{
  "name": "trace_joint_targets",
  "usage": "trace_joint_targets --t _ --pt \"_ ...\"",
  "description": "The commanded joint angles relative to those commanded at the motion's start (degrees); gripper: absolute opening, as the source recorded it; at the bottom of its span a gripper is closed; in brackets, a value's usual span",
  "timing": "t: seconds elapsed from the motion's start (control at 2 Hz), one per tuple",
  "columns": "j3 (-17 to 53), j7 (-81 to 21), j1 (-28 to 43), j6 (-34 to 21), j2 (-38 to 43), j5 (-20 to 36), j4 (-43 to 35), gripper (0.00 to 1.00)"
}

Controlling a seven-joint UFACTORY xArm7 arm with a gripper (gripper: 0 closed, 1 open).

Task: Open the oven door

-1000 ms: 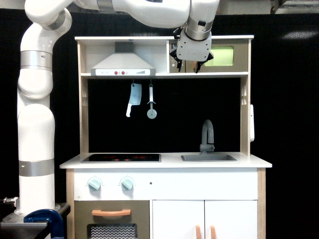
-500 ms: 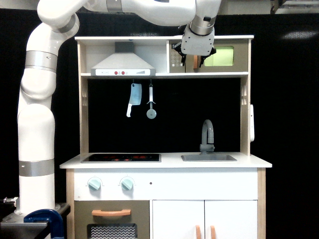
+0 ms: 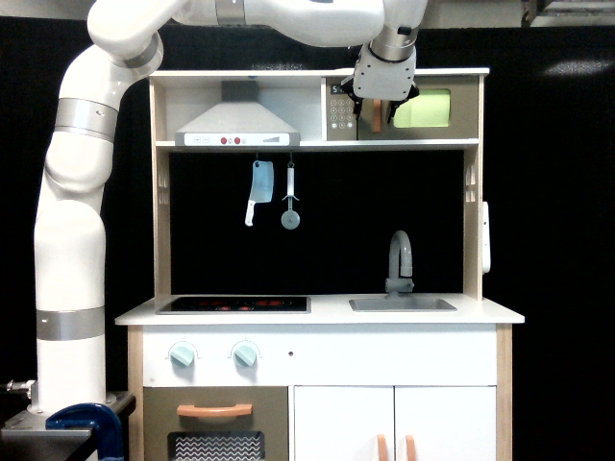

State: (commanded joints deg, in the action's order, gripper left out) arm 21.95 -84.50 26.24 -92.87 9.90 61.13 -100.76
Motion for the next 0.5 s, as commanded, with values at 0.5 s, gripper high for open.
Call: trace_joint_targets --t 0.5 --pt "-1.6 0.8 -1.7 -0.4 1.8 0.4 -2.7 0.00"
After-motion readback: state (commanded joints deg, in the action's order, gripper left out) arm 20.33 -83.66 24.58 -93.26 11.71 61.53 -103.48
